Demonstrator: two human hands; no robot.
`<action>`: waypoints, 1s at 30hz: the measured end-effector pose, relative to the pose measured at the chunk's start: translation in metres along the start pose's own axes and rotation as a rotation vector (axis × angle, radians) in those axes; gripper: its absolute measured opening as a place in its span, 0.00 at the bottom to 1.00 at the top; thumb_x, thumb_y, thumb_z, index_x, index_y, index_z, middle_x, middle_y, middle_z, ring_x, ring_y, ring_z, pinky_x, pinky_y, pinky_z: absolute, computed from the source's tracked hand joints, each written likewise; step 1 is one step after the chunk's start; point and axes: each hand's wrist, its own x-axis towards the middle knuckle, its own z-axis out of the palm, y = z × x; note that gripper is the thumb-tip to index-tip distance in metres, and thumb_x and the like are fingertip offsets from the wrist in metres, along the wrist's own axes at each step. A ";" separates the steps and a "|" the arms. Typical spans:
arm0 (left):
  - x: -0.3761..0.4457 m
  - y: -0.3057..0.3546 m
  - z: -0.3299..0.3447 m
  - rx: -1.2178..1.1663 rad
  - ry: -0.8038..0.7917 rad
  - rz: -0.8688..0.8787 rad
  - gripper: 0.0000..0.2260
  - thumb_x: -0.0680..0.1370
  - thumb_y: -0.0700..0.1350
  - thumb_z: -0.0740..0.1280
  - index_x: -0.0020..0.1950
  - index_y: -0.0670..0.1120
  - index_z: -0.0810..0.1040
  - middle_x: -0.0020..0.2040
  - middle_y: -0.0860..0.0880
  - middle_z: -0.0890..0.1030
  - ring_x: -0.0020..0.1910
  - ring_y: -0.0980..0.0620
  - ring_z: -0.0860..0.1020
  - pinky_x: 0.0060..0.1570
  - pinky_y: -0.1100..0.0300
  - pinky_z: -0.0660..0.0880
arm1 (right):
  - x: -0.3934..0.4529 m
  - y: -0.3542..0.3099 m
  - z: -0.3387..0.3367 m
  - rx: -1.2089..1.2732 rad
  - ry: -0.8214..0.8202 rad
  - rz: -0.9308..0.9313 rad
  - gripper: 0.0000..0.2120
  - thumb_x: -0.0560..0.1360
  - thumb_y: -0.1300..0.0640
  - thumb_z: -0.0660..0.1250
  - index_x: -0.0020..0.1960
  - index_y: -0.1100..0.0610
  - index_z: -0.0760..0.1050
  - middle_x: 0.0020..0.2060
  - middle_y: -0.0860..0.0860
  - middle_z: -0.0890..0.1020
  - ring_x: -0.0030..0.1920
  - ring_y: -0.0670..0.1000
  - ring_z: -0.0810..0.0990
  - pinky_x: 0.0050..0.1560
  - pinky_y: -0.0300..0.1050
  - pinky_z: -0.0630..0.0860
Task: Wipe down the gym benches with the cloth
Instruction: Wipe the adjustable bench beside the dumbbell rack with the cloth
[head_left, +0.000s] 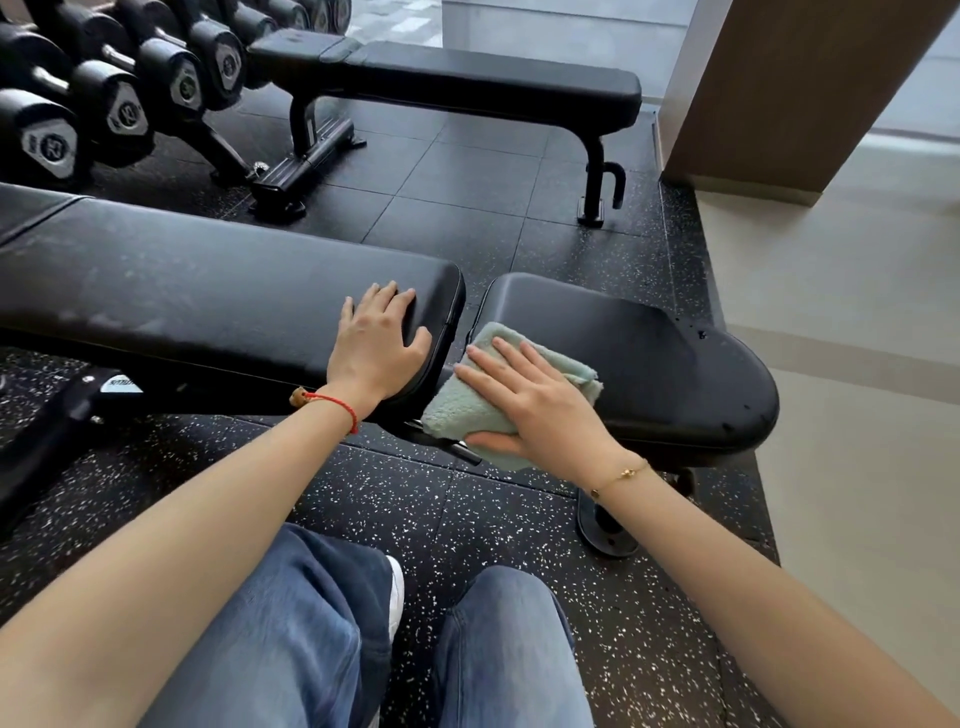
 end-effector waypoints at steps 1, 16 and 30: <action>0.000 -0.001 0.000 -0.001 -0.004 0.001 0.25 0.79 0.52 0.60 0.75 0.46 0.66 0.76 0.44 0.65 0.77 0.47 0.58 0.77 0.45 0.50 | 0.000 0.000 0.001 0.005 -0.005 -0.003 0.36 0.76 0.34 0.59 0.78 0.50 0.57 0.78 0.50 0.59 0.79 0.54 0.54 0.78 0.54 0.49; -0.002 -0.001 -0.001 -0.003 0.001 -0.002 0.25 0.79 0.52 0.61 0.75 0.47 0.66 0.76 0.44 0.65 0.77 0.46 0.59 0.77 0.45 0.50 | -0.005 -0.008 0.000 0.059 0.052 0.077 0.35 0.76 0.35 0.61 0.77 0.51 0.62 0.76 0.51 0.63 0.78 0.55 0.57 0.78 0.54 0.51; -0.001 0.003 -0.001 -0.009 0.005 -0.012 0.25 0.78 0.51 0.62 0.74 0.46 0.68 0.76 0.44 0.65 0.77 0.46 0.59 0.77 0.45 0.50 | 0.026 0.078 -0.002 0.155 -0.012 0.584 0.28 0.81 0.39 0.53 0.78 0.47 0.56 0.78 0.51 0.57 0.79 0.54 0.50 0.78 0.52 0.43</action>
